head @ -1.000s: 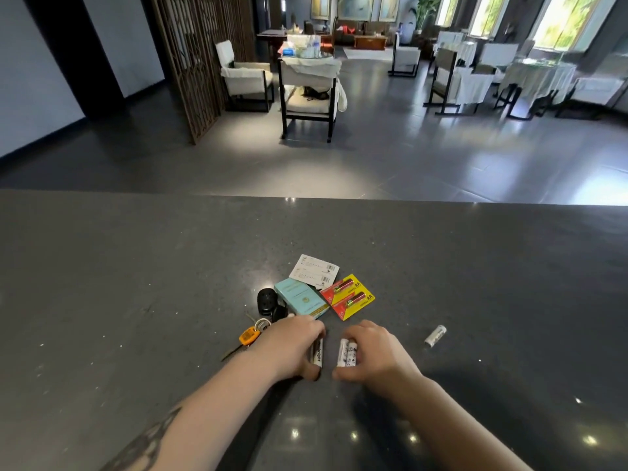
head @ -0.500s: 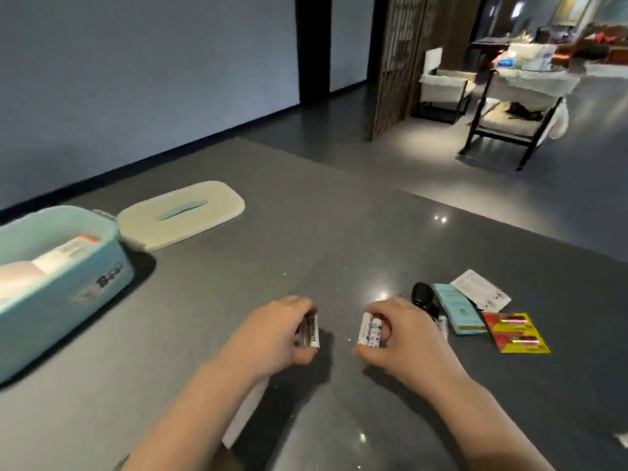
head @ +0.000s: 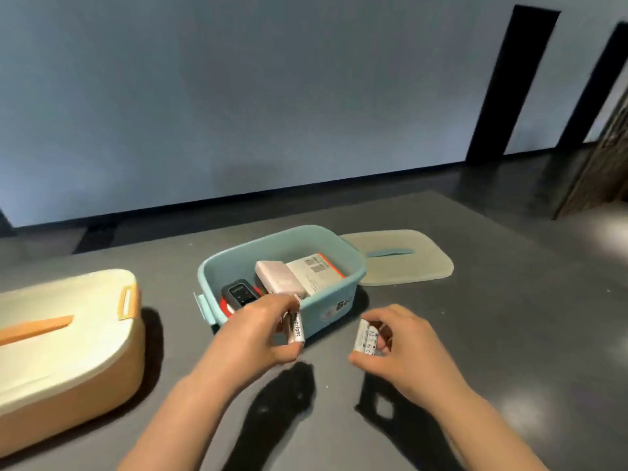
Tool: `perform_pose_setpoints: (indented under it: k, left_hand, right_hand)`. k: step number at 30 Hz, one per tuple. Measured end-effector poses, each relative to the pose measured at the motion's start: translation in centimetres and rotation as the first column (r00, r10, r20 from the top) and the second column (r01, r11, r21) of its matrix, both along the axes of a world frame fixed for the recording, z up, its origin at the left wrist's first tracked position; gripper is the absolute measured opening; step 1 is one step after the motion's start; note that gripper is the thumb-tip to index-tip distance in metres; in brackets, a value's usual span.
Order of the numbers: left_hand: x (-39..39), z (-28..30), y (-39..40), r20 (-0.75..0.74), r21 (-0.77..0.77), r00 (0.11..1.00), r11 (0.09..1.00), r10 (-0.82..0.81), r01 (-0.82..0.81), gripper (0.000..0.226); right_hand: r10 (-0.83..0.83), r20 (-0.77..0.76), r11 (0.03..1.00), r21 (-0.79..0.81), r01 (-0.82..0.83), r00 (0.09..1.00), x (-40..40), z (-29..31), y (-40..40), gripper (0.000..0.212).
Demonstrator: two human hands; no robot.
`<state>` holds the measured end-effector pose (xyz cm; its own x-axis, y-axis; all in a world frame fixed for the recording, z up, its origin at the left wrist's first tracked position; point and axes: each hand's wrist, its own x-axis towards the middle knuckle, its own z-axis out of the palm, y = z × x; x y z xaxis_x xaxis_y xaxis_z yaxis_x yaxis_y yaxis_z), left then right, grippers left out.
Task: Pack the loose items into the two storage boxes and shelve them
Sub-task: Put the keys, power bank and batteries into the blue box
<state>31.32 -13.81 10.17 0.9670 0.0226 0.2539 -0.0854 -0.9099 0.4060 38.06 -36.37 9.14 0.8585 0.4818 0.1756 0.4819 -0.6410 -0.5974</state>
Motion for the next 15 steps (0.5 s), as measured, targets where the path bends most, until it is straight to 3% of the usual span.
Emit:
perform_pose_setpoints:
  k: [4,9,15]
  left_hand:
    - [1.8,0.0,6.1,-0.060,-0.014,0.994,0.996,0.093,-0.094,0.040]
    - [5.4,-0.8,9.5,-0.084,-0.026,0.976,0.979,0.201,-0.204,0.035]
    - [11.2,-1.6,11.6,-0.167,0.065,0.937,0.952,0.306,-0.299,0.026]
  right_hand:
    - [0.010,0.013,0.997,0.073,-0.011,1.000,2.5,0.2,5.5,0.048]
    - [-0.021,0.006,0.999,0.043,0.021,1.000,4.9,-0.2,8.0,0.054]
    - [0.049,0.042,0.998,0.037,-0.051,0.998,8.5,1.2,12.1,0.051]
